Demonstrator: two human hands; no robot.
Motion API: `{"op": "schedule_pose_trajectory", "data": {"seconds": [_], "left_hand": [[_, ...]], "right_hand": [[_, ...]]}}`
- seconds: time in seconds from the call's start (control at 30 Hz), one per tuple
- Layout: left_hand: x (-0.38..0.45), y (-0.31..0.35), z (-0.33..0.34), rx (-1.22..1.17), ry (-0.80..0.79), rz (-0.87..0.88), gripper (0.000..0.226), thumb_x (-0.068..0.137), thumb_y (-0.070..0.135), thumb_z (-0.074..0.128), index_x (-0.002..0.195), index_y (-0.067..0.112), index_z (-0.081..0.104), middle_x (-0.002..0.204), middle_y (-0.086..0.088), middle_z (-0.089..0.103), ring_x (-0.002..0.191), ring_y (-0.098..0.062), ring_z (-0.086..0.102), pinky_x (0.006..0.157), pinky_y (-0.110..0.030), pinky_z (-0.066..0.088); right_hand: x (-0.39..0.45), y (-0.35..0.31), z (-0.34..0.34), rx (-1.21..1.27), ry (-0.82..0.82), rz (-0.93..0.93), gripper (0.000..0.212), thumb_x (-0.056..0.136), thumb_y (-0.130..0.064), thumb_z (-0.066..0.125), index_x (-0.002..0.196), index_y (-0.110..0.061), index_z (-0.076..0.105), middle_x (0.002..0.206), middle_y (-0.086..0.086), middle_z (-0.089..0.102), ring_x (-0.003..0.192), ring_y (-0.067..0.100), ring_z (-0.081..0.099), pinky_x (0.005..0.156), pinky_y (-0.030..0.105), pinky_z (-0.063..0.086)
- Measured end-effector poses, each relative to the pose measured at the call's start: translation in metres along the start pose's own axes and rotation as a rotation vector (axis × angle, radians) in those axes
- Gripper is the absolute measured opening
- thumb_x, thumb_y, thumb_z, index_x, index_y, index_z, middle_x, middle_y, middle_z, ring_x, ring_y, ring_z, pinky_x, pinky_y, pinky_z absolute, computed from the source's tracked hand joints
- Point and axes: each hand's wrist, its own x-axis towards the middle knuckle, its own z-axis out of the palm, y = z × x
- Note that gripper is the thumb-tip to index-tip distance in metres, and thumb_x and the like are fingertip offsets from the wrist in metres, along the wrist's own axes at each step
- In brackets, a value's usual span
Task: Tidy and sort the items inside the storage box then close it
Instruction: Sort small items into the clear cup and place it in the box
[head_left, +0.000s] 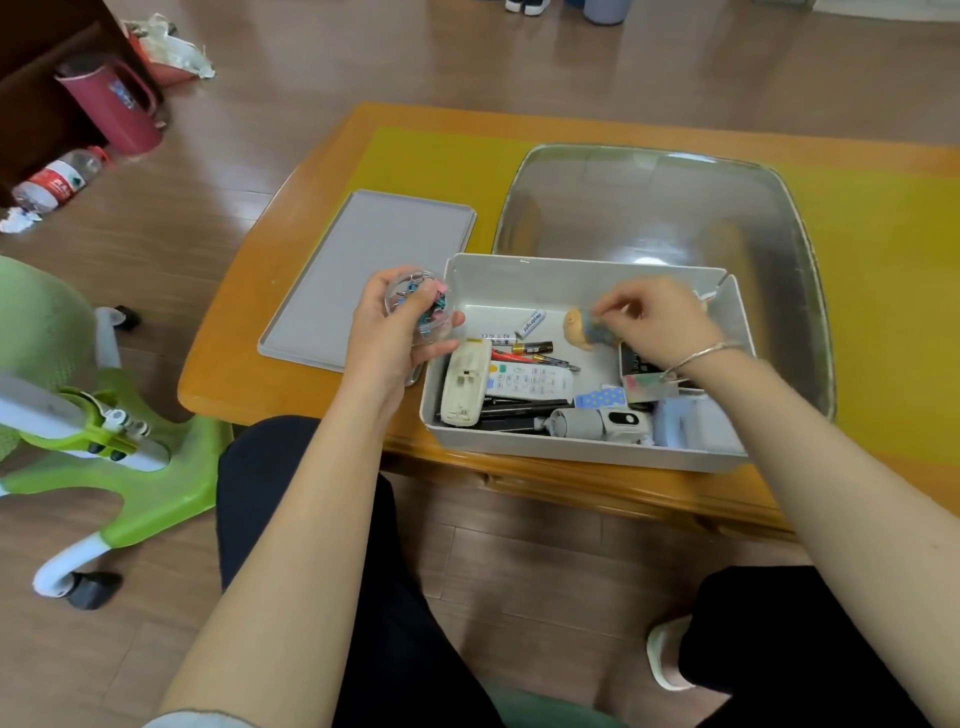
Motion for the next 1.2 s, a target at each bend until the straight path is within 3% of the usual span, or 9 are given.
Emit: {"op": "schedule_pose_trajectory", "data": {"seconds": [0.1, 0.23, 0.4, 0.5, 0.63, 0.8, 0.9, 1.0, 1.2], "left_hand": [[0.001, -0.005, 0.010, 0.021, -0.028, 0.001, 0.026, 0.089, 0.020, 0.068, 0.112, 0.021, 0.056, 0.116, -0.013, 0.064, 0.093, -0.027, 0.071, 0.055, -0.026, 0.057], [-0.002, -0.011, 0.032, 0.006, -0.065, -0.009, 0.028, 0.088, 0.029, 0.068, 0.111, 0.020, 0.057, 0.107, -0.008, 0.066, 0.096, -0.027, 0.070, 0.055, -0.027, 0.057], [-0.002, -0.016, 0.050, 0.022, -0.093, -0.046, 0.018, 0.095, 0.037, 0.057, 0.102, 0.021, 0.056, 0.106, -0.010, 0.065, 0.094, -0.026, 0.071, 0.054, -0.028, 0.056], [-0.002, -0.019, 0.054, 0.035, -0.102, -0.069, 0.012, 0.095, 0.033, 0.056, 0.101, 0.022, 0.057, 0.106, -0.010, 0.065, 0.094, -0.027, 0.071, 0.057, -0.032, 0.059], [-0.004, -0.020, 0.057, 0.049, -0.108, -0.070, 0.015, 0.093, 0.036, 0.059, 0.102, 0.023, 0.057, 0.112, -0.014, 0.063, 0.093, -0.027, 0.071, 0.057, -0.031, 0.058], [-0.005, -0.023, 0.057, 0.072, -0.125, -0.072, 0.017, 0.090, 0.033, 0.065, 0.104, 0.025, 0.059, 0.116, -0.012, 0.062, 0.093, -0.026, 0.071, 0.058, -0.030, 0.057], [-0.004, -0.025, 0.056, 0.086, -0.112, -0.081, 0.021, 0.088, 0.034, 0.068, 0.105, 0.027, 0.059, 0.116, -0.010, 0.062, 0.093, -0.025, 0.071, 0.058, -0.029, 0.057], [-0.004, -0.027, 0.056, 0.126, -0.100, -0.093, 0.028, 0.083, 0.036, 0.073, 0.106, 0.029, 0.059, 0.117, -0.008, 0.061, 0.094, -0.024, 0.071, 0.058, -0.028, 0.056], [-0.004, -0.028, 0.060, 0.091, -0.126, -0.124, 0.020, 0.090, 0.029, 0.065, 0.108, 0.026, 0.057, 0.112, -0.010, 0.065, 0.089, -0.024, 0.072, 0.054, -0.027, 0.056]], "right_hand": [[-0.003, 0.033, -0.033, -0.160, 0.198, 0.086, 0.019, 0.084, -0.013, 0.058, 0.096, -0.018, 0.071, 0.089, 0.003, 0.070, 0.077, 0.018, 0.058, 0.075, 0.021, 0.043], [-0.011, 0.062, -0.048, -0.490, -0.001, 0.170, 0.026, 0.090, -0.033, 0.055, 0.113, -0.025, 0.063, 0.108, 0.002, 0.068, 0.110, 0.030, 0.053, 0.094, 0.044, 0.037], [-0.021, 0.064, -0.049, -0.427, -0.083, 0.086, 0.016, 0.089, -0.033, 0.057, 0.100, -0.038, 0.068, 0.101, -0.004, 0.068, 0.103, 0.023, 0.055, 0.090, 0.037, 0.031], [-0.020, 0.063, -0.055, -0.224, -0.086, 0.075, 0.018, 0.090, -0.021, 0.056, 0.096, -0.030, 0.071, 0.098, 0.001, 0.071, 0.093, 0.022, 0.059, 0.094, 0.041, 0.043], [-0.012, 0.058, -0.054, -0.256, -0.093, 0.072, 0.023, 0.094, -0.015, 0.050, 0.108, -0.014, 0.069, 0.092, 0.009, 0.069, 0.085, 0.020, 0.059, 0.075, 0.025, 0.041], [-0.008, 0.050, -0.045, -0.200, -0.308, 0.111, 0.016, 0.081, -0.014, 0.061, 0.074, -0.007, 0.074, 0.072, 0.007, 0.069, 0.067, 0.015, 0.057, 0.059, 0.023, 0.043], [-0.007, 0.055, -0.044, -0.348, -0.195, 0.104, 0.013, 0.082, -0.011, 0.061, 0.078, -0.007, 0.073, 0.084, 0.007, 0.071, 0.078, 0.019, 0.060, 0.070, 0.024, 0.045], [-0.008, 0.059, -0.036, -0.509, -0.256, 0.067, 0.012, 0.082, -0.010, 0.064, 0.090, -0.012, 0.072, 0.092, 0.006, 0.069, 0.087, 0.022, 0.061, 0.085, 0.029, 0.045], [-0.008, 0.057, -0.025, -0.594, -0.386, 0.065, 0.008, 0.079, -0.008, 0.063, 0.080, -0.012, 0.070, 0.089, 0.010, 0.067, 0.076, 0.022, 0.055, 0.068, 0.025, 0.044]]}}
